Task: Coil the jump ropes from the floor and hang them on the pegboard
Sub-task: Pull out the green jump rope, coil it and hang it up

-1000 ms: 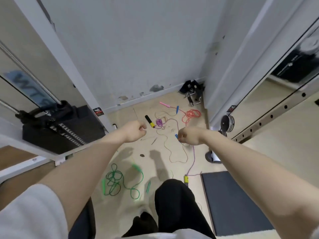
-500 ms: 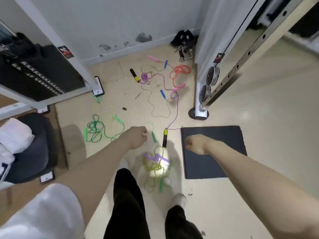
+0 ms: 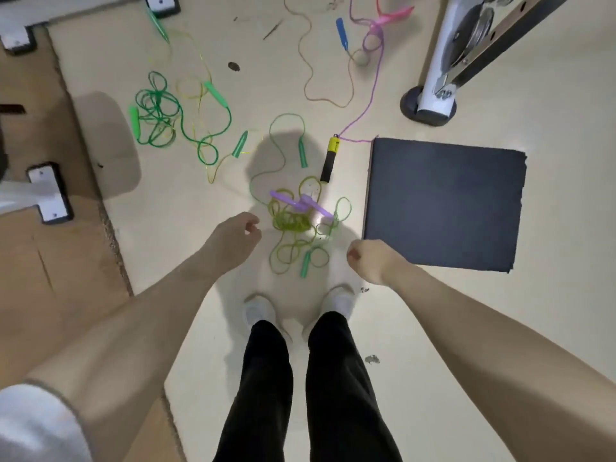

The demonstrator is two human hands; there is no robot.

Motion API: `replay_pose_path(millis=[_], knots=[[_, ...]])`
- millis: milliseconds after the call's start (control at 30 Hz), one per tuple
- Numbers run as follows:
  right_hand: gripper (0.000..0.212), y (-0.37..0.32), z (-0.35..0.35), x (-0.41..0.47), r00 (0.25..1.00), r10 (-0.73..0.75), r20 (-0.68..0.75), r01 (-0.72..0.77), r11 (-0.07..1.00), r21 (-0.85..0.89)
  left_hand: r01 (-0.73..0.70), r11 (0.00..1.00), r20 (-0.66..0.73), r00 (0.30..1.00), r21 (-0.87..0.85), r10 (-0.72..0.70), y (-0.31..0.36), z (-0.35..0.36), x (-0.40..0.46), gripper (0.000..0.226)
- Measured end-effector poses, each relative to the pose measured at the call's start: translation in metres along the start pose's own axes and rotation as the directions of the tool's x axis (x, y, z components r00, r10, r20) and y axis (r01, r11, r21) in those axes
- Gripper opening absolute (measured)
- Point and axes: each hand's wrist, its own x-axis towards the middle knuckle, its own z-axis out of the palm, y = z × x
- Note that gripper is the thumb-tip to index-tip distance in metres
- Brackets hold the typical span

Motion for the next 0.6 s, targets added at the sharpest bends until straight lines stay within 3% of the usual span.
replay_pose_path(millis=[167,267,367,533,600], knots=[[0.024,0.033,0.098,0.118,0.992,0.123,0.026,-0.124,0.991,0.056,0.003,1.0,0.06,0.998,0.016,-0.004,-0.068,0.074,0.102,0.033],[0.034,0.052,0.157,0.183,0.989,0.141,0.051,-0.144,0.988,0.062,-0.014,1.0,0.053,0.998,-0.002,0.014,-0.107,0.118,0.157,0.03],[0.048,0.064,0.204,0.24,0.995,0.094,0.041,-0.092,0.995,-0.05,-0.033,0.999,0.051,0.998,0.008,0.033,-0.14,0.158,0.205,0.029],[0.06,0.074,0.236,0.314,0.994,-0.008,-0.108,-0.03,0.936,-0.351,-0.025,0.998,-0.009,1.0,-0.056,0.024,-0.182,0.213,0.267,0.025],[0.058,0.084,0.247,0.341,0.952,-0.168,-0.255,0.02,0.867,-0.497,-0.024,0.997,-0.018,1.0,-0.068,0.022,-0.195,0.229,0.281,0.024]])
